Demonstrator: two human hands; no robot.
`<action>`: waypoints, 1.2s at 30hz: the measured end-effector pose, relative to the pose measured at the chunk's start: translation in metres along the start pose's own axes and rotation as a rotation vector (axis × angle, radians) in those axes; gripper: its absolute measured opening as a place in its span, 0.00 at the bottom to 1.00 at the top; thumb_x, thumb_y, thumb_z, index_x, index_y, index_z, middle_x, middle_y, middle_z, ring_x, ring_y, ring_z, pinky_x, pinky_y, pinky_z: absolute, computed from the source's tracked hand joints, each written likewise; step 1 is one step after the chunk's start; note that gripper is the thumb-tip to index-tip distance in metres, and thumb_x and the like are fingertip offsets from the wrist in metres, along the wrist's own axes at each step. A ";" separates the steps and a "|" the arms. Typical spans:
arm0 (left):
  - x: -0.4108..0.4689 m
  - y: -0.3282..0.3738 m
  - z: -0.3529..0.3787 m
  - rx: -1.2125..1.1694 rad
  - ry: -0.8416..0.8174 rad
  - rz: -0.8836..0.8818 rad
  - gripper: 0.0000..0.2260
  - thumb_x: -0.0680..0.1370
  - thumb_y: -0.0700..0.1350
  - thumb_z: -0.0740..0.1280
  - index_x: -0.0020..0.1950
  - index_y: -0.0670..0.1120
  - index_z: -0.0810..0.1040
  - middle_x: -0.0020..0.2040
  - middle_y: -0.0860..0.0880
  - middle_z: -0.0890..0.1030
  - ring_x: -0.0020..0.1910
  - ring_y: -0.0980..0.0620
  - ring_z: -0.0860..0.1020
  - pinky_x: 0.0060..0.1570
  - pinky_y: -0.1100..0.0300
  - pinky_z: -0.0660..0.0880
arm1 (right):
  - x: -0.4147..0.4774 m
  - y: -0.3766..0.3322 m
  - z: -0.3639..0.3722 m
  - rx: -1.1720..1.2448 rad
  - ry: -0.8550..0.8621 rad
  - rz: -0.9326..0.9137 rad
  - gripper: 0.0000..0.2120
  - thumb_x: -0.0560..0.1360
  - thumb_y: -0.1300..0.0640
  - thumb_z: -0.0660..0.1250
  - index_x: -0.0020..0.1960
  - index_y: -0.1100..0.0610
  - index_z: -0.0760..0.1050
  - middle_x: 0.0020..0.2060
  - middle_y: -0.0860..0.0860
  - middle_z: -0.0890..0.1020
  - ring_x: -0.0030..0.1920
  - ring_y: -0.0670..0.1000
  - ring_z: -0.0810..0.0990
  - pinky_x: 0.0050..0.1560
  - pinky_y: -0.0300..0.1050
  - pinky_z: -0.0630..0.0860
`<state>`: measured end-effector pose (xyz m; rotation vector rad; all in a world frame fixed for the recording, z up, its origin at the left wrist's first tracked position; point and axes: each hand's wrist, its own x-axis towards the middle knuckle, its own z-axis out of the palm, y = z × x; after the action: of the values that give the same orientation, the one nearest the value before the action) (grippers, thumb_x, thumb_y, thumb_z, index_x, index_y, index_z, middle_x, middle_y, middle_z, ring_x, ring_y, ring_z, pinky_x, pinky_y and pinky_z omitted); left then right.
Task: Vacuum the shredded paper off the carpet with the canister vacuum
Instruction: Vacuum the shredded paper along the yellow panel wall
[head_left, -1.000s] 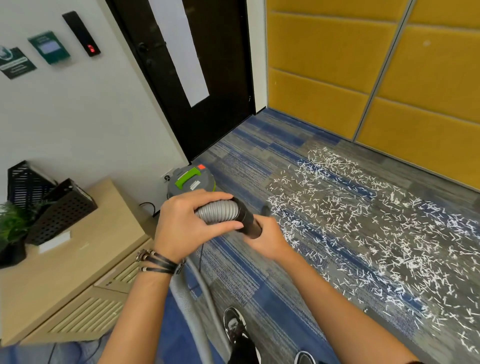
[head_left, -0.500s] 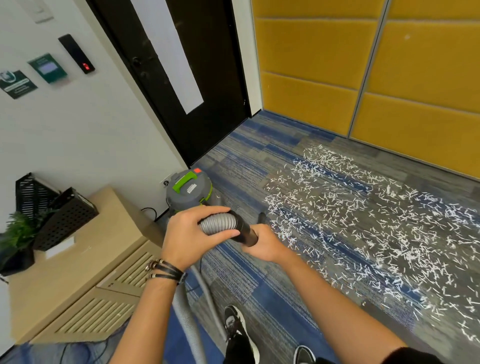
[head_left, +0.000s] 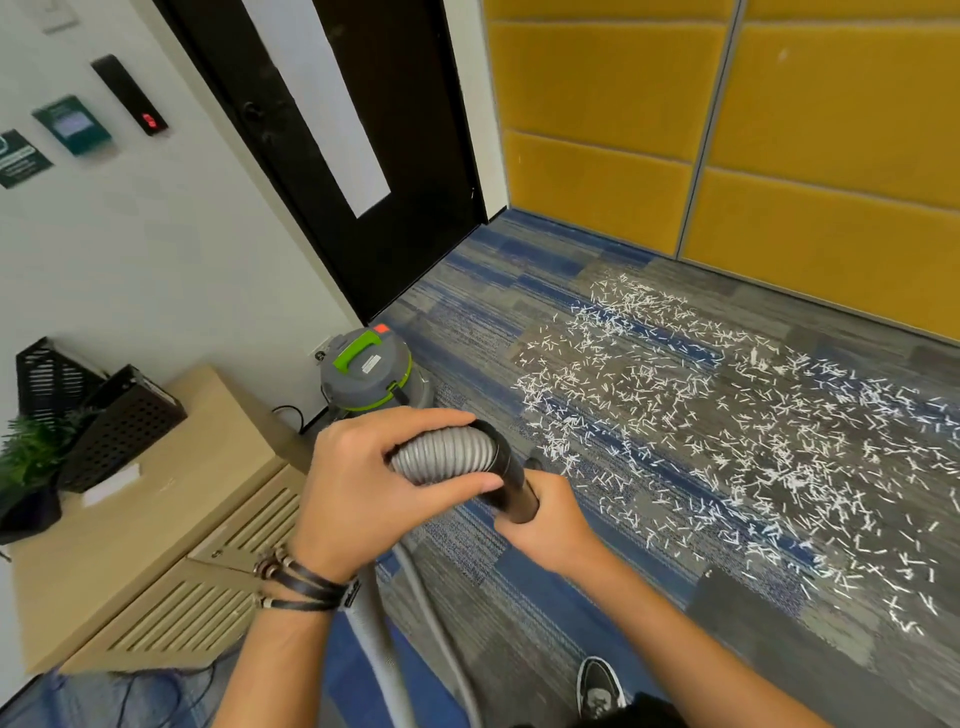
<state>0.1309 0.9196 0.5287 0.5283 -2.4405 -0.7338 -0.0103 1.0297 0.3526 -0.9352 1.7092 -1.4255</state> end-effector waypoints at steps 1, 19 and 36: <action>-0.001 0.002 0.000 0.013 0.038 0.015 0.23 0.66 0.61 0.84 0.57 0.54 0.88 0.52 0.62 0.87 0.51 0.62 0.85 0.55 0.65 0.78 | -0.001 -0.002 0.000 0.003 0.026 -0.010 0.16 0.66 0.67 0.70 0.32 0.49 0.68 0.25 0.43 0.70 0.28 0.45 0.66 0.31 0.43 0.62; -0.054 -0.005 -0.001 -0.100 -0.044 -0.118 0.24 0.61 0.67 0.83 0.53 0.58 0.88 0.49 0.64 0.87 0.51 0.64 0.85 0.56 0.57 0.81 | -0.039 0.013 0.029 -0.090 0.000 0.042 0.14 0.64 0.63 0.68 0.31 0.51 0.65 0.24 0.42 0.69 0.27 0.45 0.65 0.29 0.44 0.61; -0.103 -0.001 -0.005 -0.169 0.070 -0.212 0.22 0.62 0.67 0.81 0.51 0.59 0.88 0.49 0.65 0.86 0.50 0.65 0.84 0.55 0.57 0.81 | -0.064 0.010 0.035 -0.225 -0.054 0.026 0.11 0.66 0.66 0.69 0.33 0.57 0.67 0.27 0.47 0.69 0.28 0.47 0.65 0.31 0.47 0.61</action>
<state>0.2143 0.9681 0.4933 0.7396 -2.2547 -0.9814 0.0502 1.0698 0.3420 -1.0570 1.8619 -1.1969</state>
